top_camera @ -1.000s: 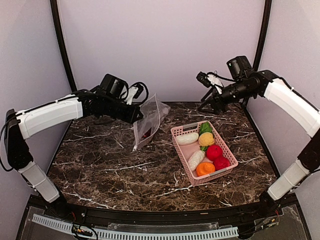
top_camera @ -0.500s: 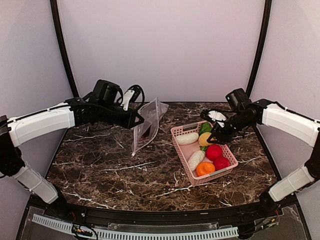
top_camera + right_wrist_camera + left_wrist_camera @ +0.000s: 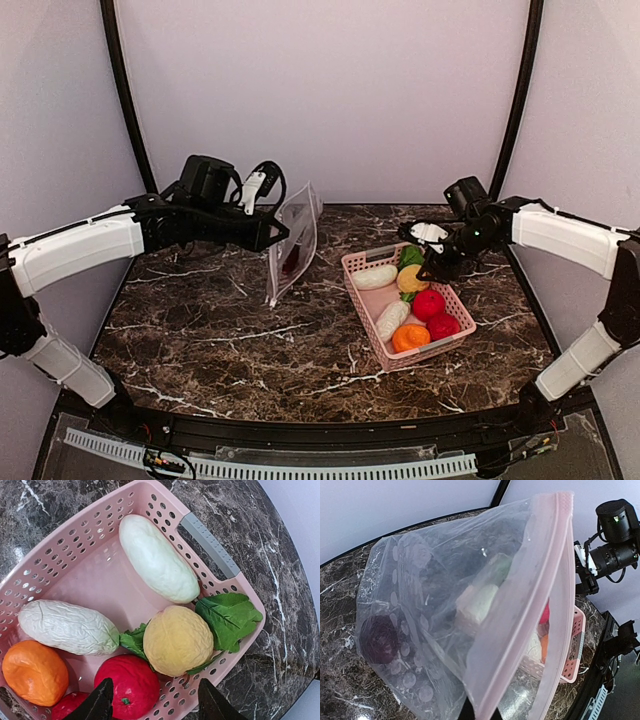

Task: Place the food in the zip-top bag and seal the zipper
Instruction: Pick up the fake fruit from the bin.

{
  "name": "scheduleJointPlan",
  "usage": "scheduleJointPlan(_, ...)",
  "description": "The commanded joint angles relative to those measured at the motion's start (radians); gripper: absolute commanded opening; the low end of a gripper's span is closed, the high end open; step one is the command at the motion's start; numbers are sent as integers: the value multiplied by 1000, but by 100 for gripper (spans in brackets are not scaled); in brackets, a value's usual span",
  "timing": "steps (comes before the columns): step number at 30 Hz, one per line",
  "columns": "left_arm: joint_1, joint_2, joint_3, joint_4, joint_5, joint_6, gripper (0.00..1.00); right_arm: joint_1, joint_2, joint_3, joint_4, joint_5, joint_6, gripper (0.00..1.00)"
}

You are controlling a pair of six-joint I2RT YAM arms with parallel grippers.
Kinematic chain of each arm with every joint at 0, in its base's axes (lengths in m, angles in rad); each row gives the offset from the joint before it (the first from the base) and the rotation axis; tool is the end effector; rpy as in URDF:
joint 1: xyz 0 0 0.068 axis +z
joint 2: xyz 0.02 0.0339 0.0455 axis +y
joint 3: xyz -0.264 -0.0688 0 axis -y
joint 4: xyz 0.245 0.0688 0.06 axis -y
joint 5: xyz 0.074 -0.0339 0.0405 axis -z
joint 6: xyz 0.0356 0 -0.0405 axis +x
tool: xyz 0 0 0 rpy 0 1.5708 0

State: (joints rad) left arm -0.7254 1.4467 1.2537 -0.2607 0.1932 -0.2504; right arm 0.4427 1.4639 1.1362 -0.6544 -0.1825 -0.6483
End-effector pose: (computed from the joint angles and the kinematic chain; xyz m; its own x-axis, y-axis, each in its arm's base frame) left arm 0.2478 -0.2288 0.3396 -0.5111 0.1281 -0.8499 0.6746 0.6725 -0.3043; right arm 0.2716 0.1359 0.2633 -0.2897 -0.7945 -0.5338 -0.8622 0.4588 -0.2150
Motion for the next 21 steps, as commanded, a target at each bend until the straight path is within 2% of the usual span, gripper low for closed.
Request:
scheduleJointPlan(1,-15,-51,-16,4,-11,-10,1,-6,81,52,13,41,-100,56)
scheduleJointPlan(11,-16,-49,-14,-4,-18,-14,1,-4,204,140,4,91,-138,65)
scheduleJointPlan(21,-15,-40,-13,-7,-6,-20,1,-5,304,210,-47,107,-188,67)
